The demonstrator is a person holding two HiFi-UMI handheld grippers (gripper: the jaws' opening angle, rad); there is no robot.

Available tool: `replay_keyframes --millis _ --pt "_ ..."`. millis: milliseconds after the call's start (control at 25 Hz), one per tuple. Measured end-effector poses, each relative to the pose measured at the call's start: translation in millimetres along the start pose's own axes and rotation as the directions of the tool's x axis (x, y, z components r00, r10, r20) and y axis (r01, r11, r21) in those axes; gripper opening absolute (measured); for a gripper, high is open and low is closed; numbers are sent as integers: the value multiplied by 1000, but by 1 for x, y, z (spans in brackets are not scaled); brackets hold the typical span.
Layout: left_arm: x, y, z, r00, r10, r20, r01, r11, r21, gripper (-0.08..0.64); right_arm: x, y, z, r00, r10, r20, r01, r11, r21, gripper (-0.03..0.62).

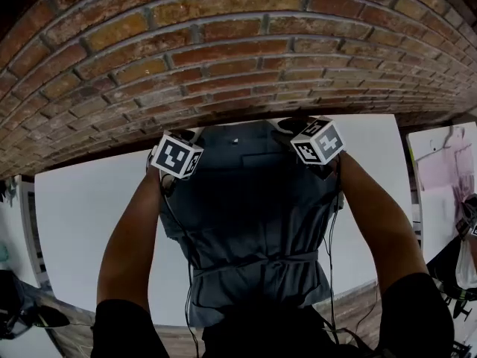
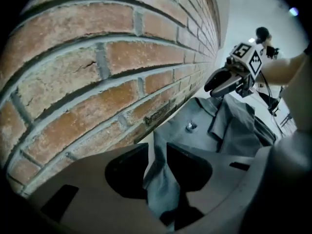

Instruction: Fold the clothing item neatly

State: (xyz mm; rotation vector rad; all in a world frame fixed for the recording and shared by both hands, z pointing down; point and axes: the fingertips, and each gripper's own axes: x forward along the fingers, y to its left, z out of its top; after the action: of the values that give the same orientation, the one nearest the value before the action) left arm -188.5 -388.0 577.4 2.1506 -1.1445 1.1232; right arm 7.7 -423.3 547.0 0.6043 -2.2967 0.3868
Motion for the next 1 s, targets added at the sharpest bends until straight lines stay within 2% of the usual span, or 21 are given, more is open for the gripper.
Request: replay_keyframes --millis 120,280,480,520,600,680,920,1000 --pt "15 5 3 1000 12 -25 -12 1000 18 95 21 -7 -6 998 26 -48 -27 1000 -8 121" --pt "28 3 2 999 -17 -45 16 1000 -14 95 41 -11 -15 995 46 -86 -40 997 66 121" --pt "34 3 2 997 -18 -70 17 1000 -7 95 52 -12 -19 987 27 -156 -28 1000 -8 121" --pt "34 3 2 997 -15 -75 14 1000 -6 95 51 -11 -15 988 29 -150 -32 999 -13 116" --pt "32 4 4 997 -1 -77 1 1000 2 95 49 -9 -9 991 30 -127 -34 999 -25 47" --pt "28 3 8 998 5 -61 -5 1000 0 94 45 -4 -4 994 37 -103 -42 998 -47 23" --pt "2 -1 24 998 -1 57 2 1000 -19 43 19 17 14 997 79 -22 -81 987 -136 15" --pt "-3 -1 23 998 -3 68 3 1000 -10 41 11 22 17 996 88 0 -87 985 -149 15"
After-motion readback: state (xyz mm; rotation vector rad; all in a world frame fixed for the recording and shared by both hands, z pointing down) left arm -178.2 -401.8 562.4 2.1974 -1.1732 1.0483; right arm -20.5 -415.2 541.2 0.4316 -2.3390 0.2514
